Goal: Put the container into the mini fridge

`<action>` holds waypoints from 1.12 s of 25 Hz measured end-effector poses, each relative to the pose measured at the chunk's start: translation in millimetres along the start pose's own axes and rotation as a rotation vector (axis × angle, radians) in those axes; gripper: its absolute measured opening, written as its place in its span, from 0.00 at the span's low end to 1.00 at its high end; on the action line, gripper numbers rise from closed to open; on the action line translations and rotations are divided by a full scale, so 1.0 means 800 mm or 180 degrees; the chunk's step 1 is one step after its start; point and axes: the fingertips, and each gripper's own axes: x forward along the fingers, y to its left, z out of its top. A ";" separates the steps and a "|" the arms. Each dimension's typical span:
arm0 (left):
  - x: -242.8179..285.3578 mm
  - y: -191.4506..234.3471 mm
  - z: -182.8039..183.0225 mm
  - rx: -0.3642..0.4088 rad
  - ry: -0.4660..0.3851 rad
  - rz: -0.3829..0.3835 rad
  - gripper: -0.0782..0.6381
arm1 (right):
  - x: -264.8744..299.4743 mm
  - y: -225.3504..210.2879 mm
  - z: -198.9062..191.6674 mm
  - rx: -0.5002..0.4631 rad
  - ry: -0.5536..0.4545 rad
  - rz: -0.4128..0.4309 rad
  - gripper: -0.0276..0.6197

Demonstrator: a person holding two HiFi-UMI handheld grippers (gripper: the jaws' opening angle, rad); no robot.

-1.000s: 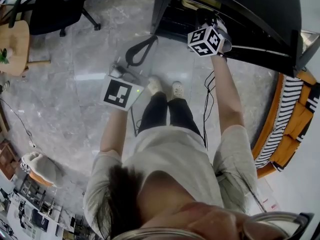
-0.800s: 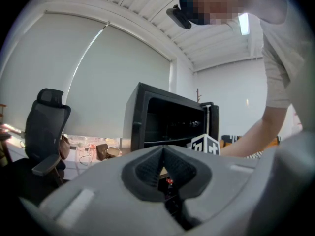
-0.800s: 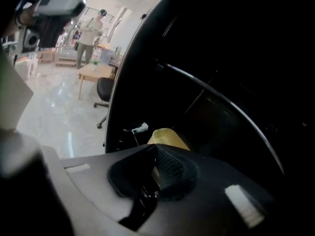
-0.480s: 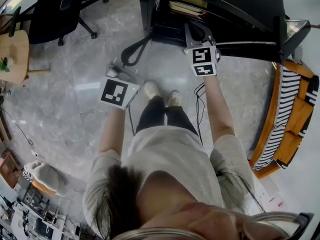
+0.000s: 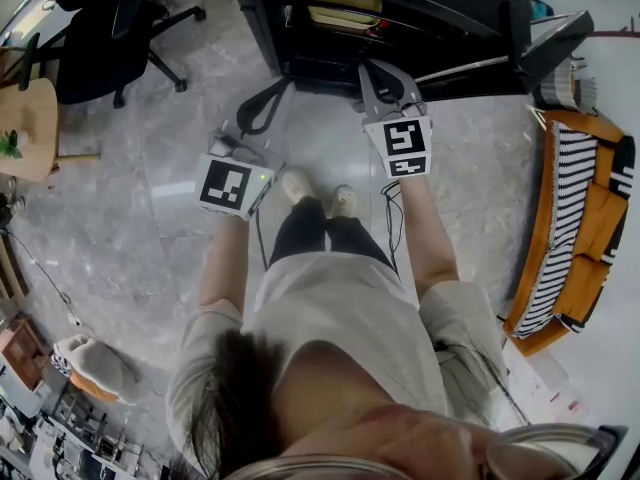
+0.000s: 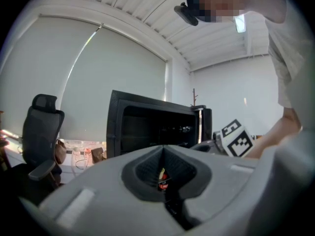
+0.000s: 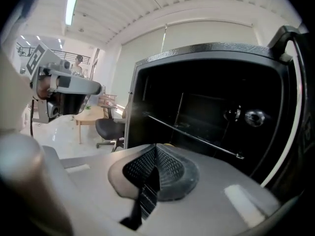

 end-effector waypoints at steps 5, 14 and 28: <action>0.002 -0.020 0.009 0.0025 -0.0022 0.0017 0.11 | -0.037 -0.005 0.009 0.0097 -0.0100 0.0007 0.04; -0.001 -0.068 0.036 0.0071 -0.0047 0.0064 0.11 | -0.111 -0.005 0.035 0.0061 -0.0302 0.0055 0.04; -0.036 -0.137 0.080 0.0195 -0.0180 0.0206 0.11 | -0.217 0.001 0.067 0.0328 -0.0674 0.0099 0.04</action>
